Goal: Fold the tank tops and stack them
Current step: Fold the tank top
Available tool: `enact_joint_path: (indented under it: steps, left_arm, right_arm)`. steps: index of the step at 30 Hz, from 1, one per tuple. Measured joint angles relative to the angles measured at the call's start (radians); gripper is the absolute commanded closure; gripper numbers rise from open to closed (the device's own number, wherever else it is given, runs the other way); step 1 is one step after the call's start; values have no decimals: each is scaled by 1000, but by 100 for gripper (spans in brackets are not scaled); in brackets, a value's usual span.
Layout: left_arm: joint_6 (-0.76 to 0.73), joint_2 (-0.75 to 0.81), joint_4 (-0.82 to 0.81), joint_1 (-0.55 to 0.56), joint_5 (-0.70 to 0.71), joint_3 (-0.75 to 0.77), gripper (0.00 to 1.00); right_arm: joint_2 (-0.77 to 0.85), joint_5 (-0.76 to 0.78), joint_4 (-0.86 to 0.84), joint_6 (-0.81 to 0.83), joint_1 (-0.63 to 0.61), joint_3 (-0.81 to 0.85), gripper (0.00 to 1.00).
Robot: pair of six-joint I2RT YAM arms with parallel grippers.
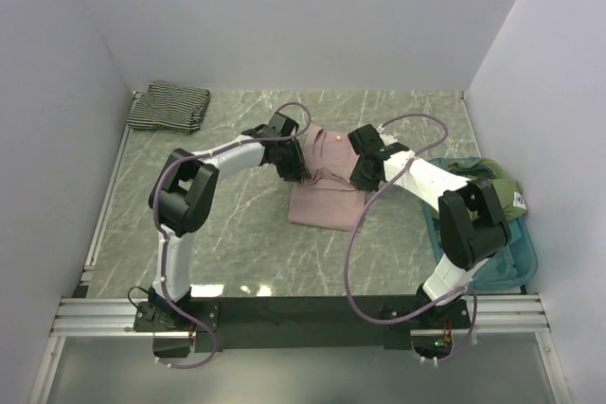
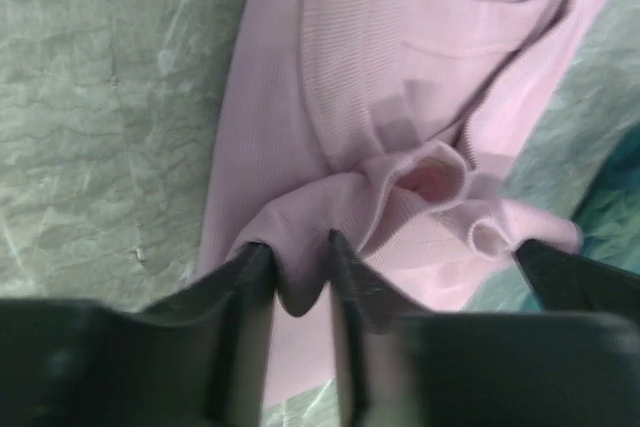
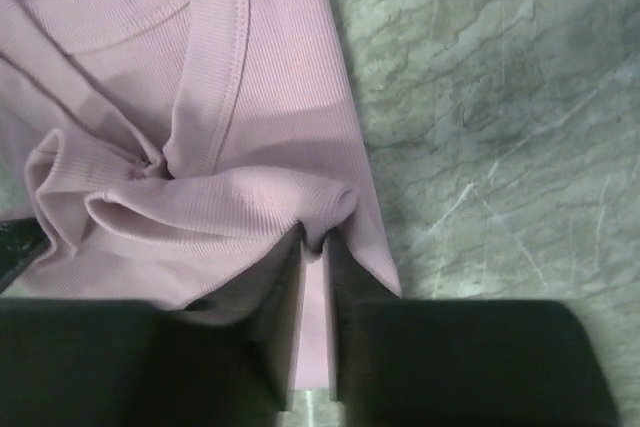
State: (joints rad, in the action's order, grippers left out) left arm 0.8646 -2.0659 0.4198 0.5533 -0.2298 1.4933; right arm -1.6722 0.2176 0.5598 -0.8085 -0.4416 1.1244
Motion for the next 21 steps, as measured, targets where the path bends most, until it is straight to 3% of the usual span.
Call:
enact_joint_path:
  steps: [1,2,3,5,9,13,15,16,18,19,21]
  left_arm:
    - [1,0,-8,-3,-5,0,60]
    - [0,3,-19,-5,-10,0,55]
    - [-2,6,-27,-9,-11,0,54]
    - [-7,16,-40,-18,-13,0,50]
    - [-12,63,-40,-45,2,2,48]
    - [-16,144,-36,-66,59,4,47]
    - [-16,188,-36,-73,85,4,49]
    - [-17,209,-36,-75,98,4,50]
    - [-14,247,-47,-76,110,-6,54]
    - [-9,267,-57,-75,113,-24,55]
    - [5,320,-83,-73,114,-92,59]
  right_arm:
    - [-1,0,-1,5,3,0,65]
    - [0,0,-2,5,5,0,47]
    - [1,-1,-5,6,8,0,40]
    - [4,2,-7,11,12,0,31]
    - [38,11,-4,15,15,1,29]
    - [113,7,-5,21,9,1,32]
    - [156,3,-17,24,-4,0,39]
    - [174,2,-29,27,-17,-3,53]
    - [198,-9,-58,37,-59,-12,65]
    - [200,-21,-77,41,-76,-20,78]
    - [188,-54,-102,50,-105,-32,83]
